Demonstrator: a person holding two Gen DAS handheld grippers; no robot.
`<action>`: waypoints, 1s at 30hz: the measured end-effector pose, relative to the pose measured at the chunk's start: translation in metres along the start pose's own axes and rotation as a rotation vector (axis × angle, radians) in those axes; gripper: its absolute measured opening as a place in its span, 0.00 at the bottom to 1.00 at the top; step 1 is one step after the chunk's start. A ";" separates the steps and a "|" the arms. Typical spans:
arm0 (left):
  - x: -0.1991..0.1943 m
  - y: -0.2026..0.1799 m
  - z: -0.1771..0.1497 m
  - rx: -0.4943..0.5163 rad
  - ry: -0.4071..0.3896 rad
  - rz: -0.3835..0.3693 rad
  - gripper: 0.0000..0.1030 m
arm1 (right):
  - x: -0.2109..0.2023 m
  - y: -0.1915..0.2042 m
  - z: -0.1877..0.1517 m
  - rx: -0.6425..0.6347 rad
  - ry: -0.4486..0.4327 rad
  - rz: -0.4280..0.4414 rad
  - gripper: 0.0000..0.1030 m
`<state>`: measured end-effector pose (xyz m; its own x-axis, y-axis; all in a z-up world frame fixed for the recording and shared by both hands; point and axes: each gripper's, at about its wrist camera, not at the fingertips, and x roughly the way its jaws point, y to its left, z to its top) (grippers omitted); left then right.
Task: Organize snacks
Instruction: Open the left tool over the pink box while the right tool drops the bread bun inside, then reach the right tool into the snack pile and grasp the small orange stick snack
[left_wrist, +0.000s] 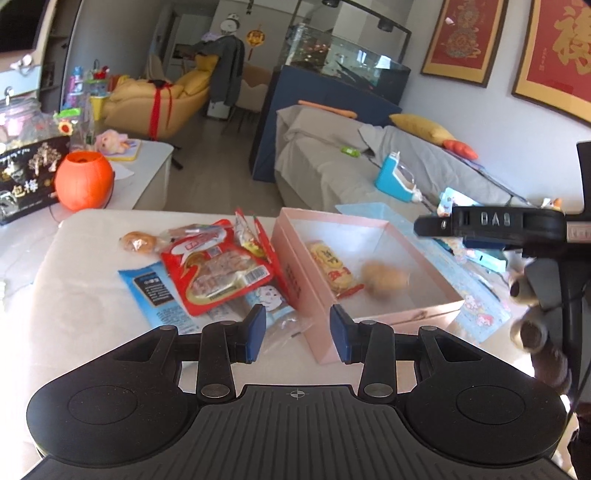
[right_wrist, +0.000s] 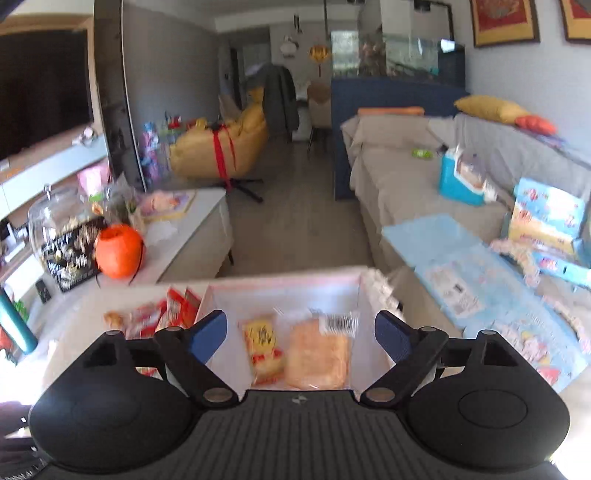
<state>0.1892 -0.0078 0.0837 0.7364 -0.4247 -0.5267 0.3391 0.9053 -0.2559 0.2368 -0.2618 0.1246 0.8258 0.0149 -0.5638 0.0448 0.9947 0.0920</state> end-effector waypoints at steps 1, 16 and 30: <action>0.001 0.002 0.000 0.010 -0.004 0.015 0.41 | 0.002 0.001 -0.007 -0.004 0.013 0.025 0.86; 0.070 0.049 -0.015 0.055 0.063 0.070 0.41 | 0.008 0.083 -0.109 -0.200 0.073 0.159 0.85; 0.051 0.069 -0.017 0.008 0.032 0.091 0.41 | 0.065 0.075 -0.117 -0.150 0.151 0.078 0.84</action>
<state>0.2405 0.0322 0.0256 0.7454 -0.3404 -0.5731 0.2762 0.9402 -0.1993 0.2283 -0.1739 -0.0015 0.7293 0.0966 -0.6774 -0.1097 0.9937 0.0235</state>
